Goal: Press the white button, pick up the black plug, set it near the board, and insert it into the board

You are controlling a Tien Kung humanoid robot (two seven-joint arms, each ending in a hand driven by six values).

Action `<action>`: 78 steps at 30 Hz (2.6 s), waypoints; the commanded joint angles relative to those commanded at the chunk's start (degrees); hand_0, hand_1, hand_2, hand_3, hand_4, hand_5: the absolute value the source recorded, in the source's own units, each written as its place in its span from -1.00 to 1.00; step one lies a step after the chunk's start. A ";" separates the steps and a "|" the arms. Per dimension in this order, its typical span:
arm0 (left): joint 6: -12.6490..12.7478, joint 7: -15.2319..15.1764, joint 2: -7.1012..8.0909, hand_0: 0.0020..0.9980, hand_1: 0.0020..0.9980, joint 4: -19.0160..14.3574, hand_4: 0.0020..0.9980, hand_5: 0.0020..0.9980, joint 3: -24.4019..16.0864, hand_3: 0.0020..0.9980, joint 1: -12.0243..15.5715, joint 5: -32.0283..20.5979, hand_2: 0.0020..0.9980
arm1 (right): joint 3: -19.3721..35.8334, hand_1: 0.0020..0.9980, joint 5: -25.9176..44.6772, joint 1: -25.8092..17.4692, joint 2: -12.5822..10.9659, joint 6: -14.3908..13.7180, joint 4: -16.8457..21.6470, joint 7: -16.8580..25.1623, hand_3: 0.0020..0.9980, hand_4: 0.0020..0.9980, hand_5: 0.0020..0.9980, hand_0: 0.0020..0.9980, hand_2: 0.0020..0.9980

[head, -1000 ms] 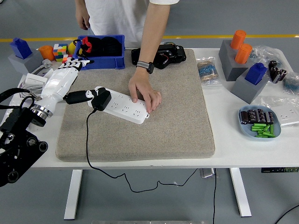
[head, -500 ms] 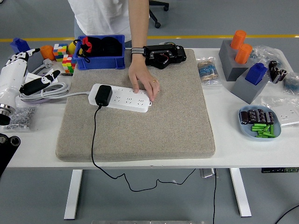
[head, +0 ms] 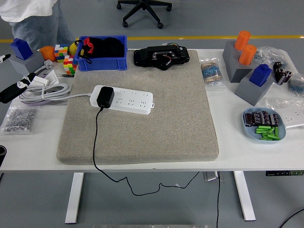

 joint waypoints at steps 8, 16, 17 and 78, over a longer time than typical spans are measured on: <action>-0.10 -0.02 -0.70 0.92 0.91 -0.05 0.82 0.46 -2.36 0.77 0.22 0.67 0.83 | -0.46 0.37 -0.14 0.29 -0.43 0.02 -0.02 -0.03 0.24 0.35 -0.23 0.48 0.35; -0.34 0.04 -0.63 0.93 0.91 -0.03 0.80 0.42 -3.23 0.77 0.96 0.67 0.83 | -1.54 0.37 -0.04 0.30 -0.75 0.04 -0.02 -0.03 0.25 0.35 -0.23 0.48 0.35; -0.37 0.04 -0.65 0.93 0.91 -0.01 0.80 0.42 -3.30 0.77 1.06 0.68 0.83 | -1.76 0.37 -0.02 0.31 -0.81 0.04 -0.02 -0.03 0.25 0.35 -0.23 0.48 0.35; -0.37 -0.12 -2.00 0.94 0.91 -1.72 0.76 0.43 -7.04 0.74 0.91 1.31 0.83 | 2.52 0.37 -1.06 -0.62 -0.82 -0.02 0.29 -0.11 0.25 0.35 -0.22 0.48 0.35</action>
